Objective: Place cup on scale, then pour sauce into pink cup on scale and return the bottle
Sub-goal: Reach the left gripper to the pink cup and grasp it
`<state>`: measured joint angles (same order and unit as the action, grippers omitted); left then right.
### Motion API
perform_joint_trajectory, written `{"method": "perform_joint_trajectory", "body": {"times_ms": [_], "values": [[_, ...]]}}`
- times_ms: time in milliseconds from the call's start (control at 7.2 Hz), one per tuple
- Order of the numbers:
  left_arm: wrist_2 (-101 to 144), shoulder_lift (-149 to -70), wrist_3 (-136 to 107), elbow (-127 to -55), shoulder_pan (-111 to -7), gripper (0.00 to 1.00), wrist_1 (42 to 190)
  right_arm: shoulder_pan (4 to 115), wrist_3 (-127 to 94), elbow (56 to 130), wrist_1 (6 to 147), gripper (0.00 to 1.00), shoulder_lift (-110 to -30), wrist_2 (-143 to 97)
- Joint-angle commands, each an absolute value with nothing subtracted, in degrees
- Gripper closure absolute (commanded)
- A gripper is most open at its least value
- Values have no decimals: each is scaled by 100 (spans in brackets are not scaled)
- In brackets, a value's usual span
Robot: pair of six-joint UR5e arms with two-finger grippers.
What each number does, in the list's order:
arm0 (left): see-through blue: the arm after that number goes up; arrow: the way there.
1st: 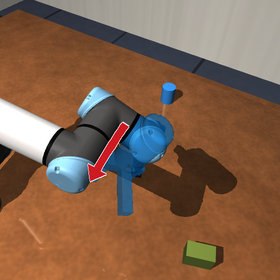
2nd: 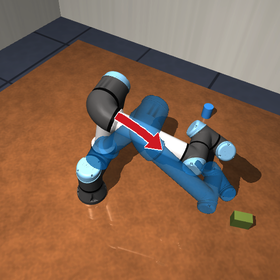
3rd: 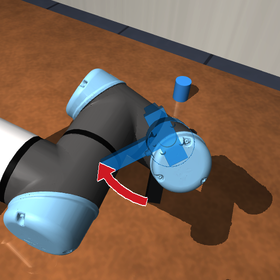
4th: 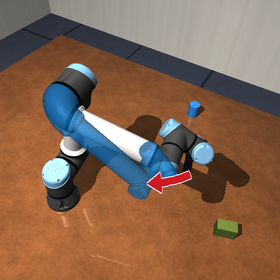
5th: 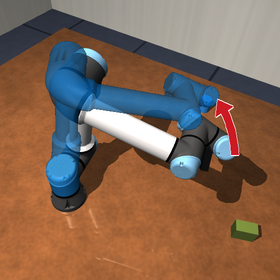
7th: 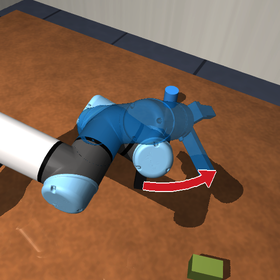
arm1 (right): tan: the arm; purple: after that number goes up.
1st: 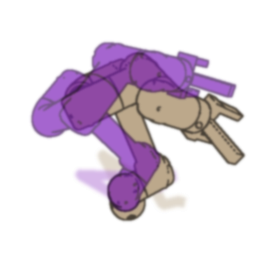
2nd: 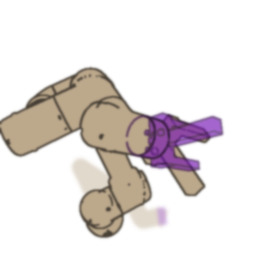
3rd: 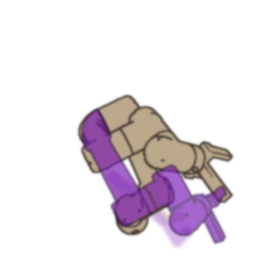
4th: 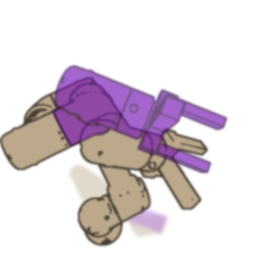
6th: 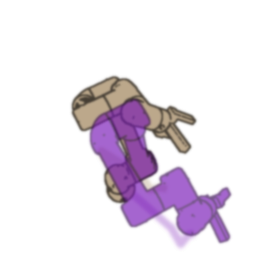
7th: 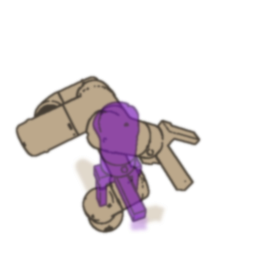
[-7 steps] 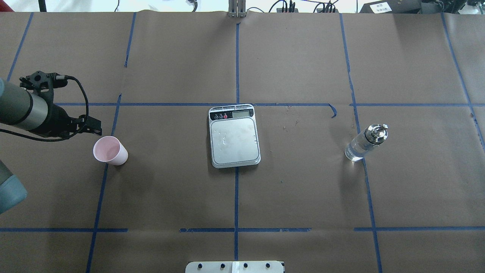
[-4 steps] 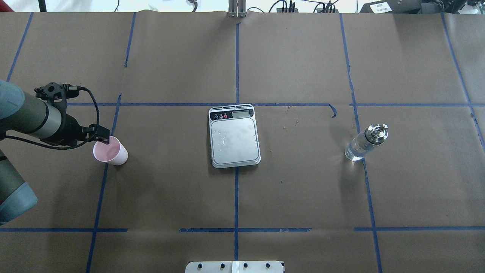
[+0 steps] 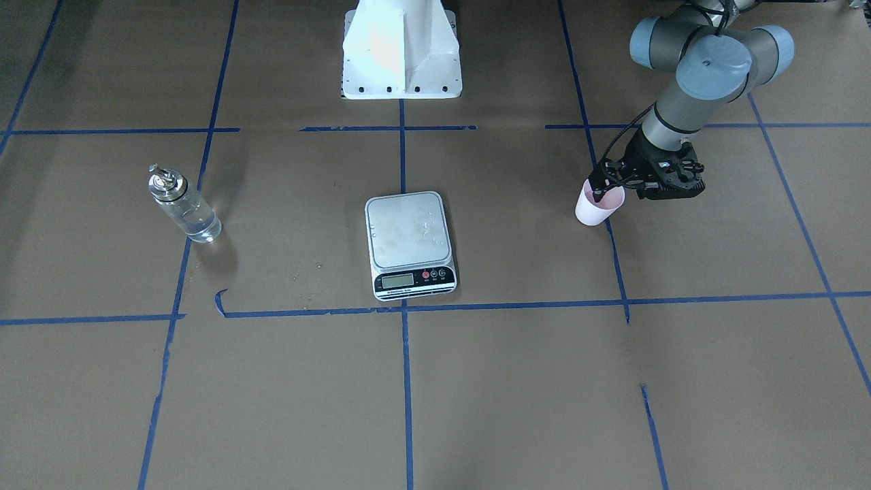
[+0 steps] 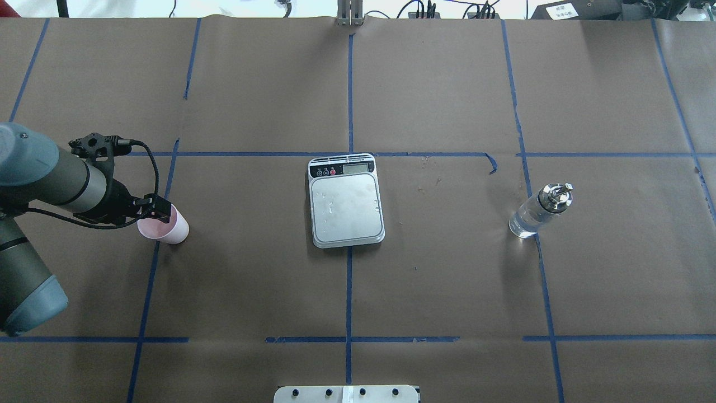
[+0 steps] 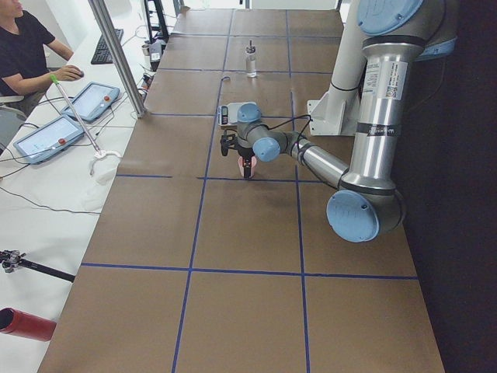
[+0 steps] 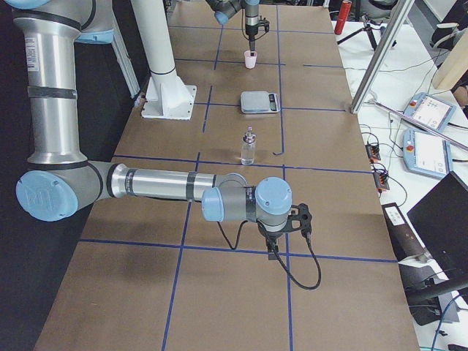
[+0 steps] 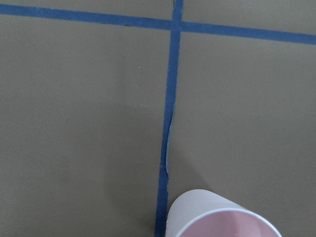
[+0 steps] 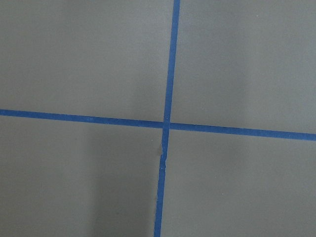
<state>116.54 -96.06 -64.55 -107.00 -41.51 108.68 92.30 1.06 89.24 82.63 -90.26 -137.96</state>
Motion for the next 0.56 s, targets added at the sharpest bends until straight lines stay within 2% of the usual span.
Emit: {"method": "perform_joint_trajectory", "body": {"times_ms": [0, 139, 417], "values": [[11654, -9633, -6460, -10661, -4131, 85, 10846, 9229, 88, 8930, 8270, 0, -8991, -13842], [11654, -9642, -6460, -10670, -4140, 100, 10837, 9229, 88, 8947, 8271, 0, -8991, -13860], [11724, -9659, -6826, -11001, -4201, 100, 10802, 9194, 97, 8965, 8279, 0, -8974, -13808]]}}
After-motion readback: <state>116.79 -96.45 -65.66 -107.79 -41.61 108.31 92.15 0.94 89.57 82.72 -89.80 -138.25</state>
